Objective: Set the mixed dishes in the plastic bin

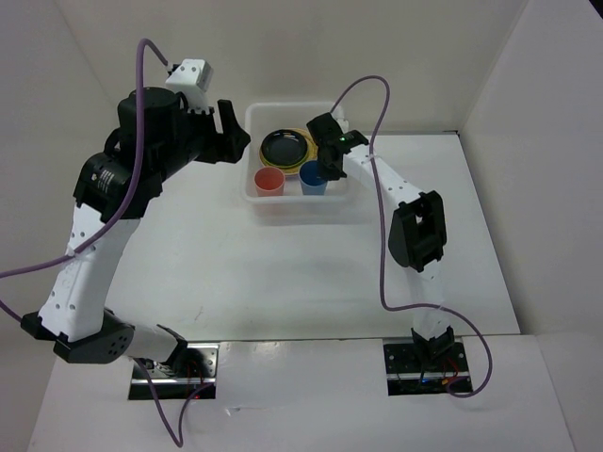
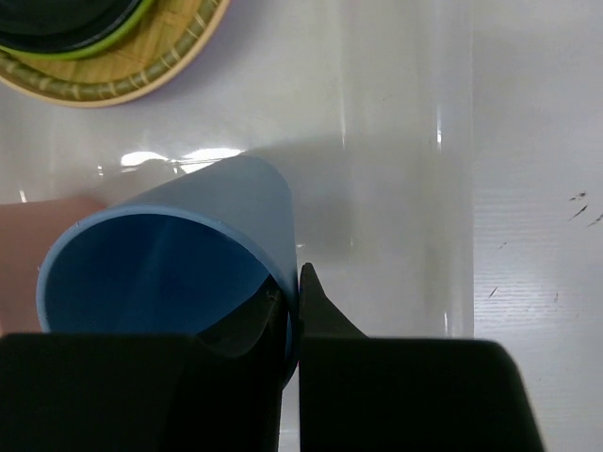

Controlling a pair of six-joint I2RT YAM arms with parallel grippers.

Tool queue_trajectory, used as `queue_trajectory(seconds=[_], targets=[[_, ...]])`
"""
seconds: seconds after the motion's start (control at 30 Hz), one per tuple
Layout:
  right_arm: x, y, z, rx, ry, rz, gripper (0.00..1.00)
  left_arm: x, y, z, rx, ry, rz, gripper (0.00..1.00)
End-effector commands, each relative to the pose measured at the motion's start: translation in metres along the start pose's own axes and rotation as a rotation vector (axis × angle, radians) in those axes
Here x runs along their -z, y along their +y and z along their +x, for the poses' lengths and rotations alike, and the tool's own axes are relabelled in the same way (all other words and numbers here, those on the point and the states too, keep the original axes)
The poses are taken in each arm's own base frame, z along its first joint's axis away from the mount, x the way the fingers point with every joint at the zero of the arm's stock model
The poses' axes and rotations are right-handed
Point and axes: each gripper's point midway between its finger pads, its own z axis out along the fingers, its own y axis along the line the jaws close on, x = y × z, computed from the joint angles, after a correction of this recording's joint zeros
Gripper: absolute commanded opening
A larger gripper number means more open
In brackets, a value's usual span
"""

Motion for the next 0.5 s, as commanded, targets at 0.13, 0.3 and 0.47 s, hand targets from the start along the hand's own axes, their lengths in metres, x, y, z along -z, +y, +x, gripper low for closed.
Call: queue_trajectory(seconds=[0.13,0.3,0.47], targets=[[-0.001,-0.013,-0.008,0.008,-0.009,0.047,0.00,0.002,-0.002,-0.013,0.016,-0.058,0.010,0.78],[-0.003,-0.014,-0.004,0.012,0.000,0.052,0.18,0.000,-0.001,-0.010,0.015,-0.049,0.008,0.79],[0.022,-0.012,-0.026,0.000,-0.055,0.023,0.45,-0.004,0.000,-0.003,0.013,-0.032,0.004,0.79]])
